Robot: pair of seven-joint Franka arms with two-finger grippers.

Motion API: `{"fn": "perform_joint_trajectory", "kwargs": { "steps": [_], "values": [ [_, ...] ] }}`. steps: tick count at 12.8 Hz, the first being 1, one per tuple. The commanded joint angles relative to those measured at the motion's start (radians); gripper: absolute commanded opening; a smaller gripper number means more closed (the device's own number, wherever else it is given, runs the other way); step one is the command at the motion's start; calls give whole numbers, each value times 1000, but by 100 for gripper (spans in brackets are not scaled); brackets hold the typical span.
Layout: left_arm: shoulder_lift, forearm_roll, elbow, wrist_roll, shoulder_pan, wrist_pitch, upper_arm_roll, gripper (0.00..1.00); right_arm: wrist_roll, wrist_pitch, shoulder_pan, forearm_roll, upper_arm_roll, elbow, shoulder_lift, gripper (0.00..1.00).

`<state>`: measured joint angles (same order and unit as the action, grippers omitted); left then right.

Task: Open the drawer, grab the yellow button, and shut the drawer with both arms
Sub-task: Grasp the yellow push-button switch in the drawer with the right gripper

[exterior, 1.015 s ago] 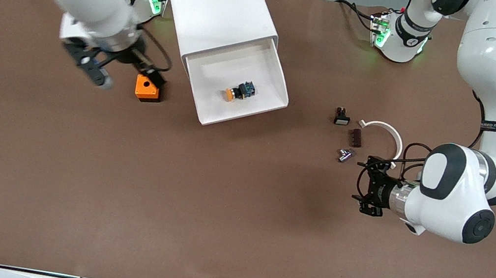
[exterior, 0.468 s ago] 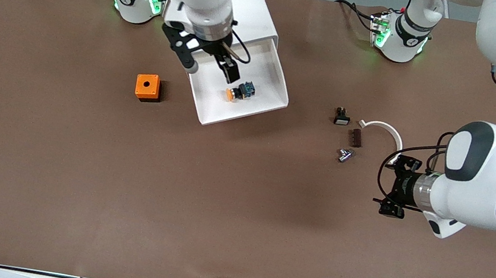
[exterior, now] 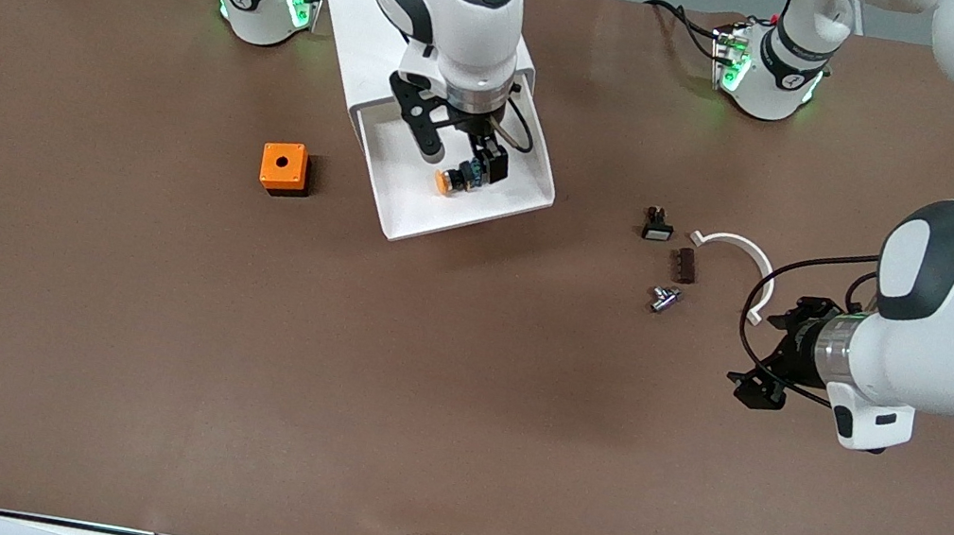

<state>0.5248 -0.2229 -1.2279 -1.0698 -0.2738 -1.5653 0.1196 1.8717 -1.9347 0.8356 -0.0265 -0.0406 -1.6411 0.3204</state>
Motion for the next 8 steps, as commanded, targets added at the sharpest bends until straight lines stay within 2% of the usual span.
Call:
{"fn": "perform_joint_trajectory", "kwargs": {
  "steps": [1,5,8],
  "values": [
    [-48,24,-30,178,-1,10,3,100,34,-12,20,19,14,11,16,100],
    [-49,33,-45,198,-16,10,2,100,34,-13,20,20,15,12,35,100],
    [-66,53,-71,248,-28,7,-1,100,29,-12,20,60,15,12,48,100]
  ]
}}
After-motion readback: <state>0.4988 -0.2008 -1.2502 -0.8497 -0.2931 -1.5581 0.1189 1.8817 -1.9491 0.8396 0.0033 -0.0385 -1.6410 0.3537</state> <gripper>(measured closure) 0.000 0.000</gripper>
